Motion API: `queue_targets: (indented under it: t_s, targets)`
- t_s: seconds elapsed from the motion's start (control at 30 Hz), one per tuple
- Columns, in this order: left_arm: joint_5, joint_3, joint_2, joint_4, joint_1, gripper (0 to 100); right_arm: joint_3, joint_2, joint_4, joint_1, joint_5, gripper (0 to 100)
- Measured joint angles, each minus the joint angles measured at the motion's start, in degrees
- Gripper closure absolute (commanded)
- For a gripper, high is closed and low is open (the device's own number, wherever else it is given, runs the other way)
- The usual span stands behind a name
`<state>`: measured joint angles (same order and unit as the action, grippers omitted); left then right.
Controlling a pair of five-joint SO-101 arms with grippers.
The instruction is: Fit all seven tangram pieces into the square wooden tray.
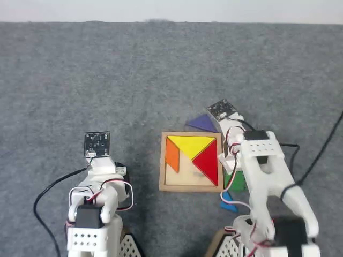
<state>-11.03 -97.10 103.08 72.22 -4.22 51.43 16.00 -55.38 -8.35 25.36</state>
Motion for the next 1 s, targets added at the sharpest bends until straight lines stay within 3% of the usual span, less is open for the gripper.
queue_targets:
  t_s: [0.4, 0.57, 0.8, 1.0]
  targets:
    - [0.0, 0.0, 0.0, 0.0, 0.0, 99, -1.2, -5.7, 3.4, 2.5, 0.0, 77.5]
    - [0.0, 0.0, 0.0, 0.0, 0.0, 99, -1.7, 2.0, 2.5, 3.0, -0.4, 77.5]
    - [0.0, 0.0, 0.0, 0.0, 0.0, 99, -1.7, 8.5, -4.7, -5.6, -0.4, 77.5]
    - [0.0, 0.0, 0.0, 0.0, 0.0, 99, -1.7, -1.1, -2.1, -6.0, -0.4, 77.5]
